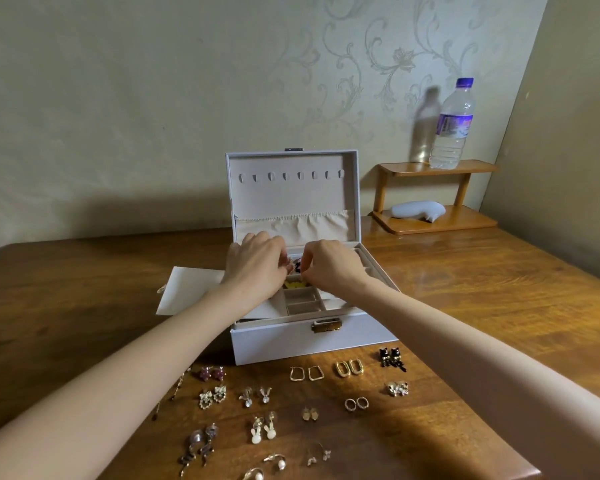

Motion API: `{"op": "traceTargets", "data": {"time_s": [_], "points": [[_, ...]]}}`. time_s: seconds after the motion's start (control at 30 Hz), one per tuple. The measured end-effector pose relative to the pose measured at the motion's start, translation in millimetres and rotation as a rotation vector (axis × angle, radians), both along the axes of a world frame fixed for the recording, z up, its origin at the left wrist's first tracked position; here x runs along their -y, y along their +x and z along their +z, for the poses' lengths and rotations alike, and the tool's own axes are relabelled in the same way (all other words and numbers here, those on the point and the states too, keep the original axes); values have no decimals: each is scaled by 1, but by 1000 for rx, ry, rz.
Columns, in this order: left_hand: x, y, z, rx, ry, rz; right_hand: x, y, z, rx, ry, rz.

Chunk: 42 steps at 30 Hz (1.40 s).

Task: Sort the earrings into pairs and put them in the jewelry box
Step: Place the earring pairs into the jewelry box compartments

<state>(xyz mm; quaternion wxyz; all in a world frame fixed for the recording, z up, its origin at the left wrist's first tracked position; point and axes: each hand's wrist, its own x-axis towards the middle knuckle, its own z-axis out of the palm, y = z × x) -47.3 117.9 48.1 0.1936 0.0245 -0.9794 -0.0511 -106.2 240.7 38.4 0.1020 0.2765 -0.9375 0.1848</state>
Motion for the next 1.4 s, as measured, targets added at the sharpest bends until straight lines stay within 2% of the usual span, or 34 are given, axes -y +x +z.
{"op": "traceTargets", "data": {"time_s": [0.13, 0.2, 0.3, 0.43, 0.63, 0.77, 0.97, 1.23, 1.4], "points": [[10, 43, 1, -213, 50, -139, -28, 22, 4, -61, -133, 87], [16, 68, -1, -259, 39, -199, -48, 36, 4, -93, -201, 147], [22, 100, -6, -190, 64, -245, -76, 59, 0, -107, -242, 227], [26, 130, -21, -44, 59, -289, -94, 91, -9, -54, -201, 321], [31, 138, -53, 83, 22, -295, -67, 116, -26, 27, -96, 383], [27, 136, -64, 79, -6, -274, -35, 124, -37, 6, -60, 412], [27, 133, -69, 75, 25, -258, -17, 123, -42, 16, 65, 336], [28, 132, -63, 67, 142, -286, -19, 121, -39, 21, 42, 312], [49, 147, -41, -5, 196, -174, -12, 124, -29, 19, -26, 318]]}}
